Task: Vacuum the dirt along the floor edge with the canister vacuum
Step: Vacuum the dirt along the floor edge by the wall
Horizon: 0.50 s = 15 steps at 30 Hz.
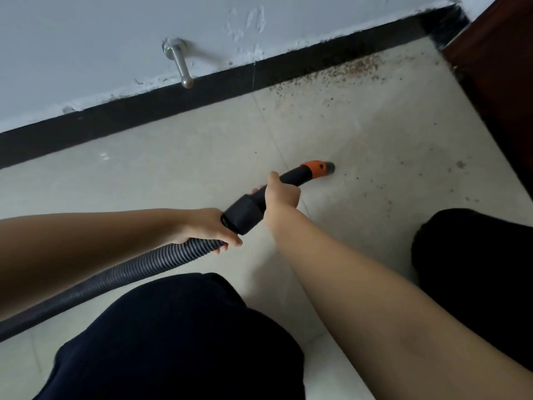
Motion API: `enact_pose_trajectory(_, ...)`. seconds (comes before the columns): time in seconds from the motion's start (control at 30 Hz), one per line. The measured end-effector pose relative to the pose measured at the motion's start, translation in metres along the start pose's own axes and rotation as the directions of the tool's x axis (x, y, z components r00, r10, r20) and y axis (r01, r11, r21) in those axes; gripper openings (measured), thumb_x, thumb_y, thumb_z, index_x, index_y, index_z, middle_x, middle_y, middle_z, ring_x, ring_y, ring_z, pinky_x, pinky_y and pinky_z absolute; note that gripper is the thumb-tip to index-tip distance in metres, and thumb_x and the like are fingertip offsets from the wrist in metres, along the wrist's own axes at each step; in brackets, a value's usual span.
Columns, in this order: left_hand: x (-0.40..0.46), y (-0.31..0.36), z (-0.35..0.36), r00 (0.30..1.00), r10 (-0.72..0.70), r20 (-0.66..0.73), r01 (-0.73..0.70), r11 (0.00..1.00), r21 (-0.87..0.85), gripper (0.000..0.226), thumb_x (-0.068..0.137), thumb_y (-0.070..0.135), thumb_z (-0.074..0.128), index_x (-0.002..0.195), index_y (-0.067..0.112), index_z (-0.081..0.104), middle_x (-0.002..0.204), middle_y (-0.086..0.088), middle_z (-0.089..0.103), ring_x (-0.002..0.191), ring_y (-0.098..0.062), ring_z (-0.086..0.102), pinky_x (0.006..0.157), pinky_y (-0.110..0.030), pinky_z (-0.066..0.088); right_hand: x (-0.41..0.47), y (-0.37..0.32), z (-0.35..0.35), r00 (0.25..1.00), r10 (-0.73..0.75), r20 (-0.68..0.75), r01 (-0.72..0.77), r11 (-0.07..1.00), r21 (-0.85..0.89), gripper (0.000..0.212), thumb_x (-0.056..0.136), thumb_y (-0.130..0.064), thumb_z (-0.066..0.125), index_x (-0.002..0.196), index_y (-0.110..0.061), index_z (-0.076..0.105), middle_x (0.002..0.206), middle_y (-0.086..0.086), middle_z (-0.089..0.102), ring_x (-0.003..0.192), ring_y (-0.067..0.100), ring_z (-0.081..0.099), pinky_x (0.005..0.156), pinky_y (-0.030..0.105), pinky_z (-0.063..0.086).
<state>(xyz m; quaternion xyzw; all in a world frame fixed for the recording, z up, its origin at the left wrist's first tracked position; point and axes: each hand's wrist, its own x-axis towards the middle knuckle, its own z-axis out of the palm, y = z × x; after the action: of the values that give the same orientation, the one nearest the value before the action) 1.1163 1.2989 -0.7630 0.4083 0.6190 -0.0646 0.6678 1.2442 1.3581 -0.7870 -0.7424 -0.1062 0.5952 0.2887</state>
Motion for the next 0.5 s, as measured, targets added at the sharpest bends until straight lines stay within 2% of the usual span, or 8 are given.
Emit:
enact_pose_trajectory(0.07,0.007,0.013,0.014,0.999,-0.002,-0.035,-0.001,0.997,-0.080,0.017,0.082,0.021,0.072,0.075,0.010,0.061,0.066,-0.003,0.064,0.059,-0.014,0.061,0.060,-0.021,0.051,0.010,-0.017,-0.009,0.998,-0.021,0.056,0.024,0.998,-0.062,0.030,0.091,-0.020,0.057,0.115,-0.003,0.054,0.073,0.006,0.066,0.055,0.015,0.066,0.055,0.024,0.052)
enact_pose_trajectory(0.13,0.014,0.028,0.028,0.997,-0.022,-0.072,0.011,0.988,-0.153,0.015,0.083,0.019,0.071,0.085,0.009,0.061,0.072,-0.005,0.064,0.060,-0.014,0.060,0.056,-0.020,0.051,0.020,-0.032,-0.019,0.991,-0.028,0.129,0.044,0.992,-0.121,0.025,0.091,-0.019,0.058,0.111,-0.005,0.054,0.072,0.005,0.064,0.058,0.017,0.066,0.063,0.028,0.054)
enact_pose_trajectory(0.2,0.022,0.046,0.041,0.994,-0.051,-0.099,0.028,0.976,-0.216,0.018,0.084,0.017,0.070,0.093,0.007,0.059,0.073,-0.006,0.062,0.060,-0.015,0.058,0.053,-0.020,0.050,0.031,-0.046,-0.029,0.981,-0.023,0.195,0.052,0.988,-0.146,0.026,0.090,-0.019,0.058,0.111,-0.004,0.054,0.071,0.006,0.062,0.056,0.018,0.064,0.062,0.028,0.054)
enact_pose_trajectory(0.27,0.030,0.065,0.052,0.989,-0.079,-0.128,0.047,0.971,-0.236,0.022,0.084,0.016,0.071,0.097,0.005,0.058,0.072,-0.006,0.061,0.058,-0.015,0.057,0.048,-0.019,0.048,0.043,-0.060,-0.039,0.967,-0.005,0.256,0.043,0.989,-0.143,0.026,0.090,-0.018,0.059,0.110,-0.002,0.054,0.067,0.007,0.060,0.051,0.019,0.061,0.058,0.029,0.053)
enact_pose_trajectory(0.37,0.041,0.096,0.061,0.981,-0.104,-0.166,0.061,0.967,-0.247,0.023,0.083,0.016,0.071,0.097,0.004,0.057,0.071,-0.005,0.060,0.056,-0.015,0.056,0.042,-0.018,0.045,0.059,-0.083,-0.055,0.942,0.035,0.335,0.013,0.990,-0.138,0.018,0.087,-0.016,0.059,0.096,-0.002,0.051,0.059,0.007,0.056,0.046,0.020,0.057,0.059,0.032,0.053)
enact_pose_trajectory(0.5,0.056,0.133,0.077,0.962,-0.138,-0.234,0.072,0.960,-0.271,0.025,0.082,0.014,0.072,0.099,0.003,0.056,0.072,-0.006,0.059,0.057,-0.016,0.055,0.052,-0.022,0.048,0.077,-0.111,-0.076,0.934,0.080,0.350,-0.014,0.982,-0.188,0.014,0.086,-0.017,0.060,0.082,-0.006,0.051,0.048,0.005,0.055,0.045,0.021,0.055,0.066,0.035,0.053)
